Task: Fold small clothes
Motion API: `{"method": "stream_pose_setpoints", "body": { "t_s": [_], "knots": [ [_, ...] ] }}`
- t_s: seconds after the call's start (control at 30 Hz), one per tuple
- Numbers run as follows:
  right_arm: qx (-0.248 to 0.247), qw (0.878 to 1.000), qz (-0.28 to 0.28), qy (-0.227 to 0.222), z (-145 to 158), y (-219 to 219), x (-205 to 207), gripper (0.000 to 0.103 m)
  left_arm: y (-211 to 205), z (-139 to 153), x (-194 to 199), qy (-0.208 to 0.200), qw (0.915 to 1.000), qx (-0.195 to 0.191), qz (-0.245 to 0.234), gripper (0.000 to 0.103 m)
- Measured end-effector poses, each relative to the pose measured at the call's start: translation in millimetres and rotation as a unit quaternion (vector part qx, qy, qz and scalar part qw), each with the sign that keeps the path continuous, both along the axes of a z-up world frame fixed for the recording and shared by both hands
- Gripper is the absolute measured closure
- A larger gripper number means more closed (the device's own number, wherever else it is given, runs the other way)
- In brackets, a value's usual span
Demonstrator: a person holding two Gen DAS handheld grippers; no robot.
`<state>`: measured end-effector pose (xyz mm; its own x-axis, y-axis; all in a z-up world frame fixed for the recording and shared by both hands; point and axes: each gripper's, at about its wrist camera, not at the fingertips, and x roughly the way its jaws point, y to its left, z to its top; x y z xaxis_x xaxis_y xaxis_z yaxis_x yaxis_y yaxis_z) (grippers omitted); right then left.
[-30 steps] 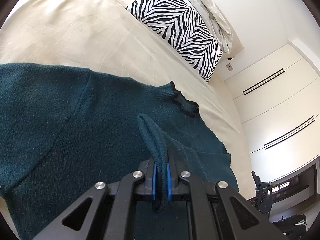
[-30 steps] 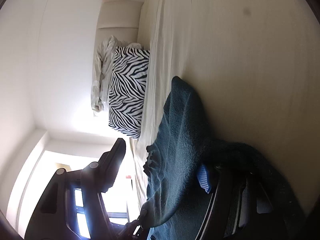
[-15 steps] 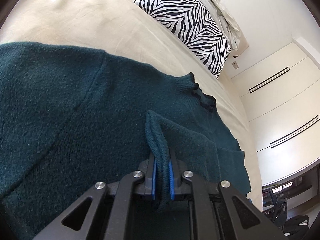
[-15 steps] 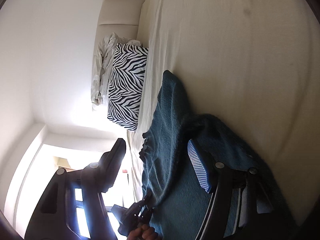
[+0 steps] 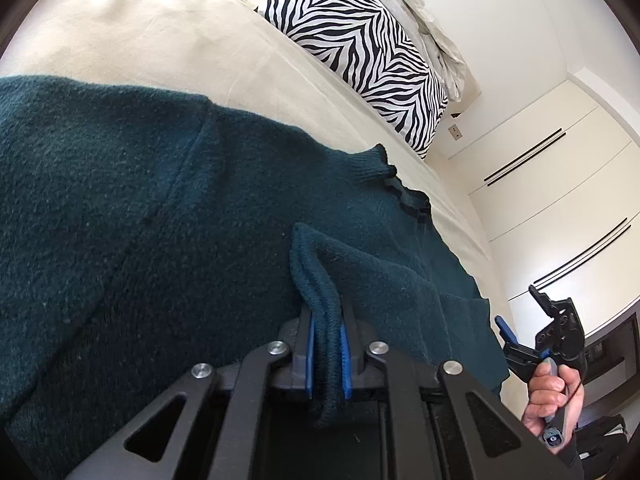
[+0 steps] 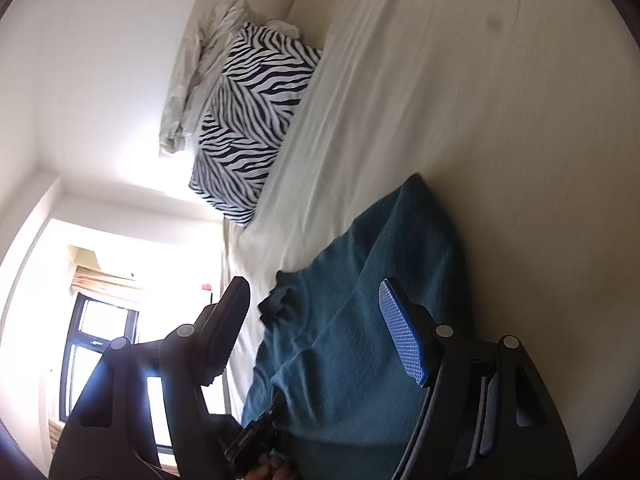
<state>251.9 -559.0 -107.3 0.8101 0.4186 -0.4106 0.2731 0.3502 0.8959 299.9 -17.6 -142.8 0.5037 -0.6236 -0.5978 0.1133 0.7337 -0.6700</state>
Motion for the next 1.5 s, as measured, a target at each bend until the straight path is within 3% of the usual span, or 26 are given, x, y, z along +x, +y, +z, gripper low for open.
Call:
{"method": "stream_pose_setpoints", "body": {
  "t_s": [0.07, 0.13, 0.27, 0.4, 0.63, 0.77, 0.97, 1.1, 1.17, 1.2, 1.23, 1.3, 1.4, 1.5],
  "knots": [
    [0.031, 0.999, 0.008, 0.029, -22.4, -10.5, 17.6, 0.036, -0.5, -0.7, -0.9, -0.005, 1.0, 0.003, 0.0, 0.089],
    [0.054, 0.998, 0.005, 0.027, -34.3, -17.7, 22.7, 0.038, 0.1, -1.2, -0.6, -0.007, 1.0, -0.001, 0.0, 0.089],
    [0.042, 0.999, 0.026, 0.022, -31.8, -8.8, 20.8, 0.038, 2.6, -3.5, -2.3, -0.009, 0.9999, -0.009, 0.0, 0.089],
    [0.034, 0.997, 0.065, 0.028, -29.4, 5.4, -2.9, 0.038, 2.9, -2.9, -2.8, -0.01, 0.9999, -0.008, 0.0, 0.089],
    [0.057, 0.995, 0.079, 0.008, -27.7, 12.7, -67.8, 0.037, 3.2, -2.6, -2.9, -0.012, 0.9999, -0.006, 0.0, 0.089],
    [0.033, 0.995, 0.097, 0.012, -30.0, 16.6, -84.4, 0.038, 2.8, -2.7, -2.9, -0.014, 0.9999, -0.006, 0.0, 0.089],
    [0.026, 0.995, 0.092, -0.003, -36.5, 17.0, -96.0, 0.041, 4.1, -2.4, -2.8, -0.013, 0.9998, -0.012, 0.0, 0.089],
    [0.001, 0.998, 0.055, 0.021, -22.3, 19.1, -119.4, 0.039, 9.6, 5.7, -1.6, 0.012, 0.9997, -0.017, -0.009, 0.089],
    [-0.034, 0.998, 0.029, 0.033, -7.1, 23.6, -143.0, 0.037, 19.4, 20.3, -12.6, 0.016, 0.9999, -0.002, -0.002, 0.074],
    [-0.039, 0.999, 0.025, 0.023, 0.1, 27.6, -154.6, 0.037, 28.5, 29.6, -21.7, 0.01, 0.9999, -0.005, 0.007, 0.052],
    [-0.037, 0.999, 0.023, 0.013, 6.4, 32.4, -165.6, 0.037, 41.3, 41.4, -34.2, -0.004, 0.9997, -0.015, 0.017, 0.037],
    [-0.035, 0.999, 0.025, -0.002, 16.8, 46.5, -186.9, 0.036, 73.9, 62.3, -61.2, -0.036, 0.9977, -0.038, 0.043, 0.026],
    [-0.035, 0.998, 0.041, -0.013, 28.5, 76.9, -209.8, 0.036, 142.5, 74.6, -101.7, -0.05, 0.989, -0.088, 0.108, 0.023],
    [-0.021, 0.998, 0.064, -0.017, 31.2, 113.1, -221.1, 0.036, 222.1, 62.3, -138.5, -0.03, 0.9677, -0.143, 0.206, 0.023]
  ]
}}
